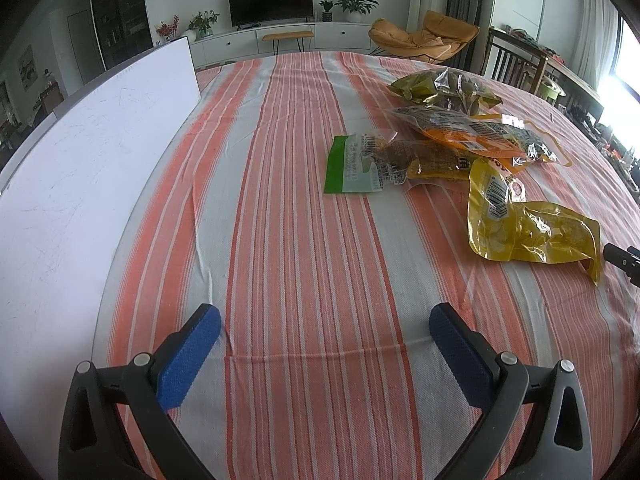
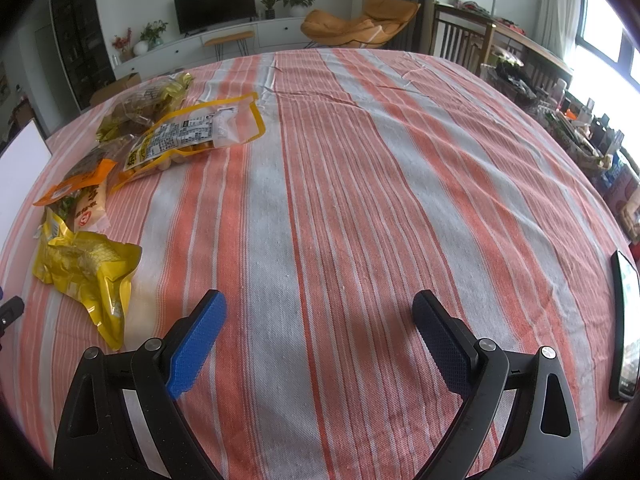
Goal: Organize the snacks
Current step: 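Move both open grippers back above the snacks on the table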
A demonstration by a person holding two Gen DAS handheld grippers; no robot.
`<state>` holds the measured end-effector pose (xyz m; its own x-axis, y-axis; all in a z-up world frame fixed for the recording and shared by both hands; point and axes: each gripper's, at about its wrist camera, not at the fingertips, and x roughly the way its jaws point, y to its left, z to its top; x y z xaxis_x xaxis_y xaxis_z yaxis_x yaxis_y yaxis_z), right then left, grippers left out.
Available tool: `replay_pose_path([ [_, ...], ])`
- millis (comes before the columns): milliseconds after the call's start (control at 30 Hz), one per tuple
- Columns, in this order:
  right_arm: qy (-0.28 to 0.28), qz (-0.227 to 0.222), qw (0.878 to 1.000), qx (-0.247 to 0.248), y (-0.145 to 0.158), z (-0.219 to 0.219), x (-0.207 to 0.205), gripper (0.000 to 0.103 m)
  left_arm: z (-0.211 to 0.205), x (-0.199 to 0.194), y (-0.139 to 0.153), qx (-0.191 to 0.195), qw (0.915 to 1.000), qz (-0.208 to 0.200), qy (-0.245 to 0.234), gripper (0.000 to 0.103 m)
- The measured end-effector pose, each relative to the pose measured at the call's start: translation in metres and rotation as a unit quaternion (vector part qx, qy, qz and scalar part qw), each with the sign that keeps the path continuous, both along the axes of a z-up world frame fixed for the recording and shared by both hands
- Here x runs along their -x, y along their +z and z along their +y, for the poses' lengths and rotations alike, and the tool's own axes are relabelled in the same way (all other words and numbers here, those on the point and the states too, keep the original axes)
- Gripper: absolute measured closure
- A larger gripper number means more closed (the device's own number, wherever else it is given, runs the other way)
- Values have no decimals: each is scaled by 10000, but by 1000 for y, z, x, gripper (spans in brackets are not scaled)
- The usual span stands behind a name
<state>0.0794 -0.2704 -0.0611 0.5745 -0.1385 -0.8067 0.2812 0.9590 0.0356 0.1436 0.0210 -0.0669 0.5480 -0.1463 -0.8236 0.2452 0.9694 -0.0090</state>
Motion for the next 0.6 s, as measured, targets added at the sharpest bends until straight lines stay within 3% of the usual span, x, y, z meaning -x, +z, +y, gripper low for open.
replay_pose_path([
  [333, 221, 47, 9997, -32, -1, 2, -4, 4, 0, 0, 0, -3, 10000, -1, 0, 0],
  [467, 327, -669, 9960, -499, 25, -2, 12, 5, 0, 0, 0, 1, 10000, -2, -1, 0],
  [533, 871, -1001, 9874, -861, 45, 11, 5, 5, 0, 0, 0, -4, 10000, -2, 0, 0],
  [600, 1621, -868, 9780, -983, 57, 35, -16, 5, 0, 0, 0, -2, 10000, -1, 0, 0],
])
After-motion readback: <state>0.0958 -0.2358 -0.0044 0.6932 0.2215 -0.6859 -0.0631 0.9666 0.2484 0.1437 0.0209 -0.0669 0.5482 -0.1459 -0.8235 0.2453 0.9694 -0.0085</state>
